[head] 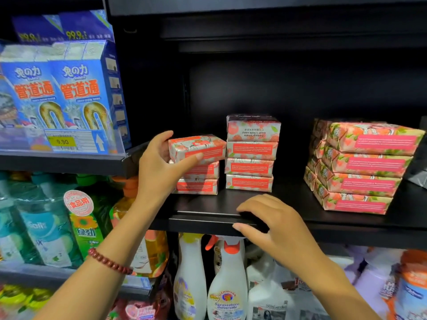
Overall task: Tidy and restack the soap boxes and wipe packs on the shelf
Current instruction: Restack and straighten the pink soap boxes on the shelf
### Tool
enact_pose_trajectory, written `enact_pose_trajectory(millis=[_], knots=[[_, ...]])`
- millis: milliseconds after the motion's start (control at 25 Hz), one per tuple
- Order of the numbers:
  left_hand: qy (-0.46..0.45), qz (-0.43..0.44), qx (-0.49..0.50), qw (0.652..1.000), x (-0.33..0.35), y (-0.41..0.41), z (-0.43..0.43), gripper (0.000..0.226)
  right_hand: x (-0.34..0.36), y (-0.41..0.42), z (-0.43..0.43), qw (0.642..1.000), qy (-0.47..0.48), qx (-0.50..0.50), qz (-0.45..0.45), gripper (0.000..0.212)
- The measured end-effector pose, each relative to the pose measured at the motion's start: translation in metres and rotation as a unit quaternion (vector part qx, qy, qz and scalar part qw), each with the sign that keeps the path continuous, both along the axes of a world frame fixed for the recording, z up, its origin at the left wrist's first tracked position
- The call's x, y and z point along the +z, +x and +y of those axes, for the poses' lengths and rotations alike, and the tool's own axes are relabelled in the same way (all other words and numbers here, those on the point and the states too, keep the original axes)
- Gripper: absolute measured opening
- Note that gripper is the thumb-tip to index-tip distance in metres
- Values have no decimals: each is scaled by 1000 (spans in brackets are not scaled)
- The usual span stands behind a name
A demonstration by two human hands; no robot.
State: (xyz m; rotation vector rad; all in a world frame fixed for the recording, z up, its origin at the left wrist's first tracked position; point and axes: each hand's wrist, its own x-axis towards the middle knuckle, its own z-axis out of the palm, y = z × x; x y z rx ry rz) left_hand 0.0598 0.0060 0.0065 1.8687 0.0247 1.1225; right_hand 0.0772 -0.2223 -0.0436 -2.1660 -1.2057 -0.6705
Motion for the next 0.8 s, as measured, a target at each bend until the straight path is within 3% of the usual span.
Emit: enact_pose_trajectory(millis=[80, 320, 560, 640, 800], knots=[[-4, 6, -4, 1000, -3, 3, 2, 80, 0, 1, 0, 1000, 2, 0, -5, 24], [18, -25, 3, 1000, -13, 2, 1, 35, 0, 0, -1, 1000, -3, 5, -9, 24], [21, -9, 23, 999, -16, -4, 0, 36, 8, -1, -2, 999, -18, 17, 30, 20], [21, -19, 57, 998, -22, -12, -7, 44, 20, 1, -3, 997, 36, 25, 62, 19], [184, -124, 125, 967, -42, -29, -30, 31, 64, 21, 4, 985, 155, -60, -55, 35]])
